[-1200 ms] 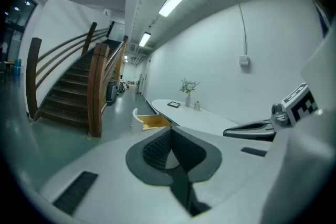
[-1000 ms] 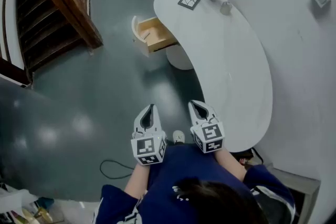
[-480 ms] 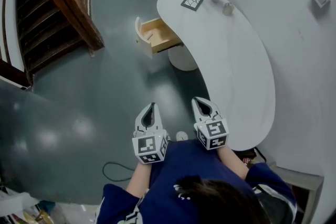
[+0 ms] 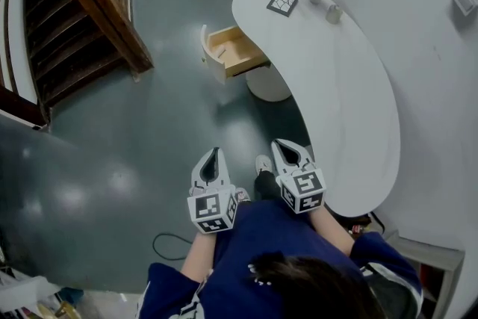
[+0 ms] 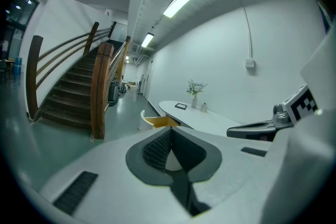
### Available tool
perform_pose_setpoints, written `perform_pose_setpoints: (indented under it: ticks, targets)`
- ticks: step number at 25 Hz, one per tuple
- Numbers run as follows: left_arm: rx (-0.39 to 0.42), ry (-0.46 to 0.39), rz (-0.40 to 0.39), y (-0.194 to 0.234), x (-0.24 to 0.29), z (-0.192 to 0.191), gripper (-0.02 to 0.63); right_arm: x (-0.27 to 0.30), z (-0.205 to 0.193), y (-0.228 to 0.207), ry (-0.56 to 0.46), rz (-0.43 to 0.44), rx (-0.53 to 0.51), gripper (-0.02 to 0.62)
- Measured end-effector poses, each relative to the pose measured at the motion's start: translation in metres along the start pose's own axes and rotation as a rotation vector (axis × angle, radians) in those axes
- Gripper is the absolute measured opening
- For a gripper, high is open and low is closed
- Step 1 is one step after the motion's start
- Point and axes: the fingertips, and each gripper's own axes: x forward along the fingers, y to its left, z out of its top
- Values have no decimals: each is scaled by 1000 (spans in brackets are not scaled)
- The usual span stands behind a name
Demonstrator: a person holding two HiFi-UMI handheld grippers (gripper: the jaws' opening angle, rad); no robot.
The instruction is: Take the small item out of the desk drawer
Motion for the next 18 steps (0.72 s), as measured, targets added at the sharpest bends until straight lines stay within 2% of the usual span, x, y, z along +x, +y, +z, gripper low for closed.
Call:
perform_pose_setpoints:
  ticks: [7, 12, 18]
  targets:
    - [6, -7, 19, 9, 35, 9, 3, 38, 8, -20, 1, 41, 15, 8]
    - [-14, -26, 65, 14, 71, 29, 3, 74, 34, -44, -15, 77, 0, 8]
    - [-12, 1, 83, 7, 127, 42, 3, 115, 62, -88, -18, 123, -12, 8]
